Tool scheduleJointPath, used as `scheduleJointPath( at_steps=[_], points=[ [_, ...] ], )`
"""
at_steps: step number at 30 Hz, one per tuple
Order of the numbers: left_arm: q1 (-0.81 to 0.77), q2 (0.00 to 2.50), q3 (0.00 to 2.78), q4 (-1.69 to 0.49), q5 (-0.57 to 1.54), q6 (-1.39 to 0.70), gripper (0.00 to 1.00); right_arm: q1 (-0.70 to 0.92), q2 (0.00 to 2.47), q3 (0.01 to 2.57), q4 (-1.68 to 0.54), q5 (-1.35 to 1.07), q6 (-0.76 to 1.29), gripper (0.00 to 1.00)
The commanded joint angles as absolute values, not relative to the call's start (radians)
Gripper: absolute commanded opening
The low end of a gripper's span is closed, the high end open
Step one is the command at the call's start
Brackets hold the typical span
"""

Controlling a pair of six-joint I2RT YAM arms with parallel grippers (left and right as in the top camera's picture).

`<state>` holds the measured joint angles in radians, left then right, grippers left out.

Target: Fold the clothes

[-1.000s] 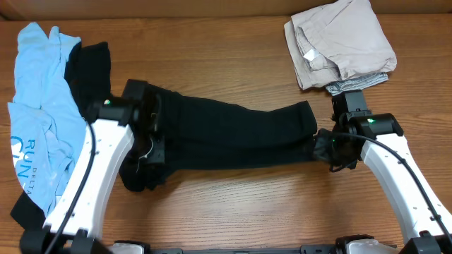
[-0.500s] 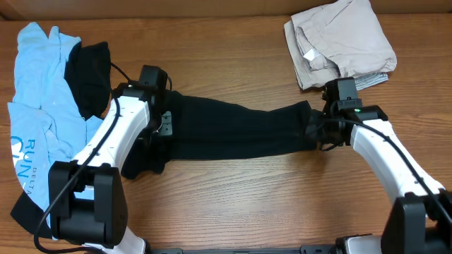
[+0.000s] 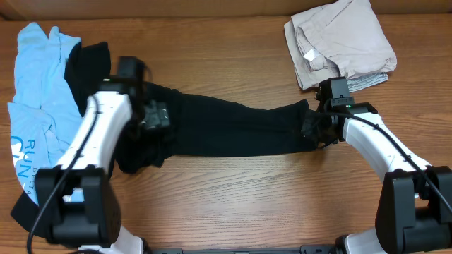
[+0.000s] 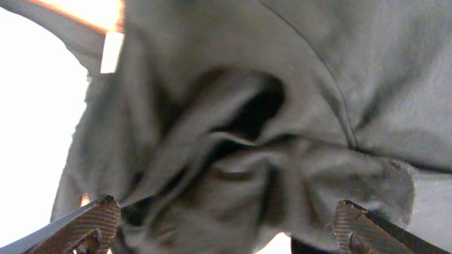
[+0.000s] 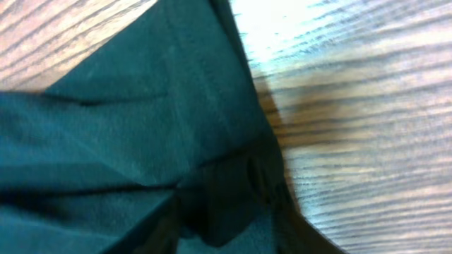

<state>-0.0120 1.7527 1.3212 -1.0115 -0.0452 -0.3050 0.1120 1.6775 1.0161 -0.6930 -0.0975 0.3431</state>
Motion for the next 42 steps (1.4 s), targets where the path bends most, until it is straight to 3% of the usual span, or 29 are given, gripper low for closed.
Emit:
scheduleJointPath(
  at_steps=[1, 6, 12, 22, 29, 36, 42],
  points=[
    [0.077, 1.607, 1.359, -1.049, 0.026, -0.337, 1.00, 0.112, 1.682, 1.039, -0.693, -0.099, 0.339, 0.55],
    [0.137, 1.429, 1.320, -1.091, 0.023, -0.337, 1.00, 0.112, 1.682, 1.039, -0.698, -0.099, 0.340, 0.72],
    [0.137, 1.345, 1.113, -1.039, 0.026, -0.344, 1.00, 0.112, 1.682, 1.039, -0.702, -0.124, 0.340, 0.72],
    [0.136, 1.391, 0.855, -0.765, 0.080, -0.303, 1.00, 0.112, 1.682, 1.039, -0.734, -0.125, 0.340, 0.72],
    [0.136, 1.429, 0.836, -0.755, 0.090, -0.170, 0.85, 0.112, 1.682, 1.039, -0.734, -0.125, 0.340, 0.72],
    [0.134, 1.517, 0.836, -0.754, 0.131, -0.100, 0.82, 0.112, 1.682, 1.039, -0.728, -0.125, 0.340, 0.73],
    [0.134, 1.542, 0.837, -0.738, 0.131, -0.100, 0.60, 0.112, 1.682, 1.039, -0.724, -0.125, 0.340, 0.73]
  ],
)
